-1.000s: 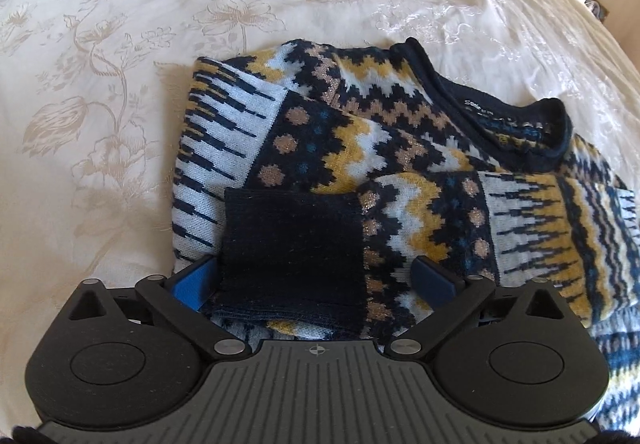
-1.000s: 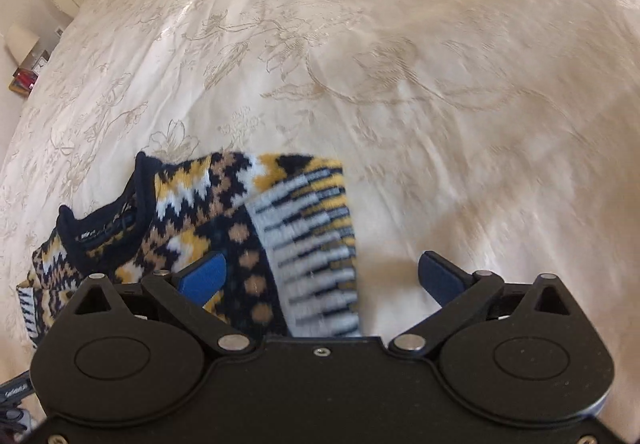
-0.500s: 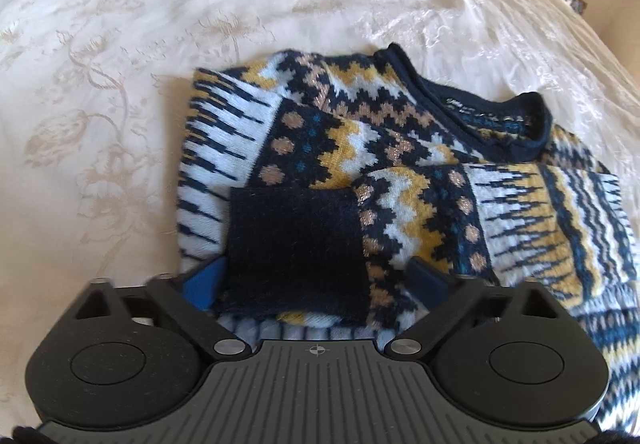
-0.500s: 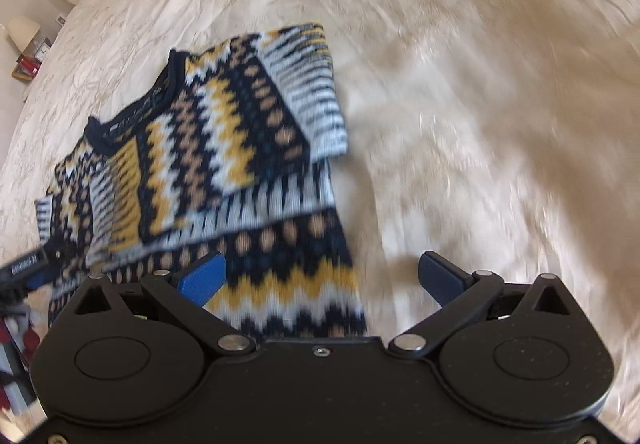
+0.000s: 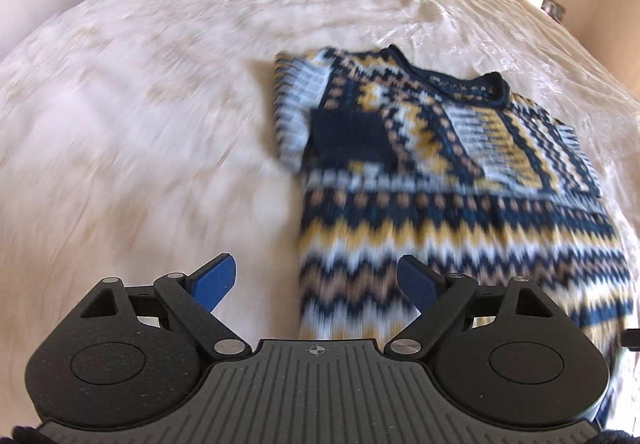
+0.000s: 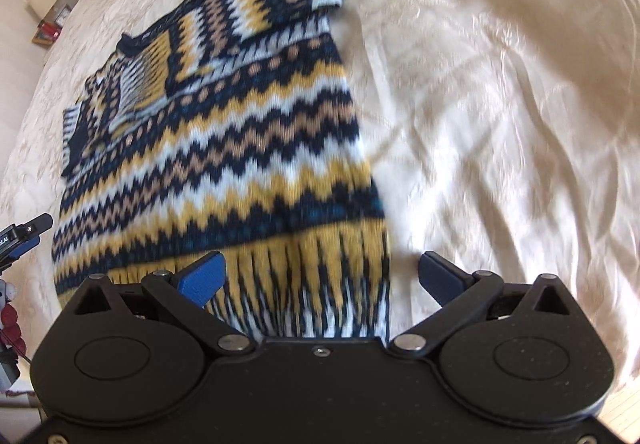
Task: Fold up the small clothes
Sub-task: 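Move both grippers to the navy ribbed hem and grasp it, then lift the hem with both grippers and fold it over toward the collar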
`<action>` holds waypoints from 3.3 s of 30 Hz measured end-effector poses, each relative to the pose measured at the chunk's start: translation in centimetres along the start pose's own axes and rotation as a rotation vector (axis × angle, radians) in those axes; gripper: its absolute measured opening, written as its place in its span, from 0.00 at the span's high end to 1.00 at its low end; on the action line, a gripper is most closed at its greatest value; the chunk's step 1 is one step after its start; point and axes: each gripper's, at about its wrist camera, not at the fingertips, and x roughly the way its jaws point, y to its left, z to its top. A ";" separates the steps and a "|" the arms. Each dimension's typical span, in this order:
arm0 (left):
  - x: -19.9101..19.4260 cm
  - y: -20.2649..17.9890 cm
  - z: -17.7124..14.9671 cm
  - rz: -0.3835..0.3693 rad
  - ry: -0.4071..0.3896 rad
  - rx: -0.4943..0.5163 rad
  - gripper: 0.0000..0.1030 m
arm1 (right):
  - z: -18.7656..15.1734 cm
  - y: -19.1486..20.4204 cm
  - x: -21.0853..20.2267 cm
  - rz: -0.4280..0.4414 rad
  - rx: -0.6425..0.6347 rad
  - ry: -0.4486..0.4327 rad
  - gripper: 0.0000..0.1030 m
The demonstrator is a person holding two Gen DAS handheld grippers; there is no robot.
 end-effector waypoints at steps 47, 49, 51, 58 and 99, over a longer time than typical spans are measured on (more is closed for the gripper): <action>-2.9 -3.0 -15.4 -0.087 0.157 0.028 0.40 | -10.3 -1.2 -0.9 0.122 -0.133 -0.022 0.05; -2.9 -3.1 -15.4 -0.094 0.154 0.027 0.44 | -10.2 -1.2 -0.9 0.118 -0.136 -0.024 0.08; -2.8 -3.1 -15.2 -0.108 0.154 0.021 0.51 | -10.0 -1.2 -1.0 0.110 -0.137 -0.031 0.14; -2.4 -2.8 -14.7 -0.121 0.156 -0.023 0.70 | -9.5 -1.5 -1.0 0.071 -0.130 -0.033 0.50; -9.2 0.4 3.8 -0.269 -0.243 -0.240 0.99 | 4.9 3.8 -10.4 0.413 -0.006 -0.364 0.88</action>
